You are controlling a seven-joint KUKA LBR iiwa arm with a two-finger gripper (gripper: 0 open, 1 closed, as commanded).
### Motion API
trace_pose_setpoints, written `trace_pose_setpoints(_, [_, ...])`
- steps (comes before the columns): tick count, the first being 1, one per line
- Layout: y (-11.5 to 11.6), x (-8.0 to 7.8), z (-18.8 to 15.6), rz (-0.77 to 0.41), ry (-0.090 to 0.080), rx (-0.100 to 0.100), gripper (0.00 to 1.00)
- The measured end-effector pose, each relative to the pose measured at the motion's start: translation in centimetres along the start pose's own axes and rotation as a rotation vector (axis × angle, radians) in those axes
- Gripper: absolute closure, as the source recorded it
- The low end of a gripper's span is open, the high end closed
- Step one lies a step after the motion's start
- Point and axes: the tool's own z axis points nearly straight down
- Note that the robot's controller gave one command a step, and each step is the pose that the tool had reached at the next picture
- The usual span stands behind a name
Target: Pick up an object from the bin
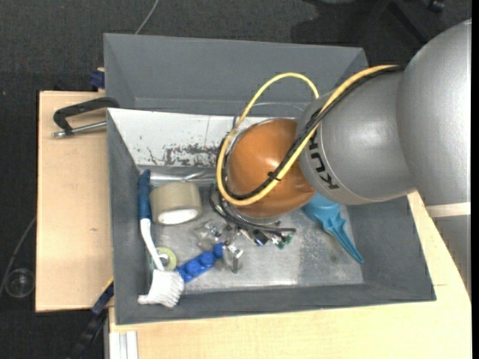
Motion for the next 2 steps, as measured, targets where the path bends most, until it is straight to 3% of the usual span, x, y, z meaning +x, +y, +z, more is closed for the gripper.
trace_pose_setpoints(1, [0.1,0.3,-4.7,0.009,0.008,-0.002,1.00])
trace_pose_setpoints(2, [-0.3,0.2,-6.6,0.015,-0.003,0.000,1.00])
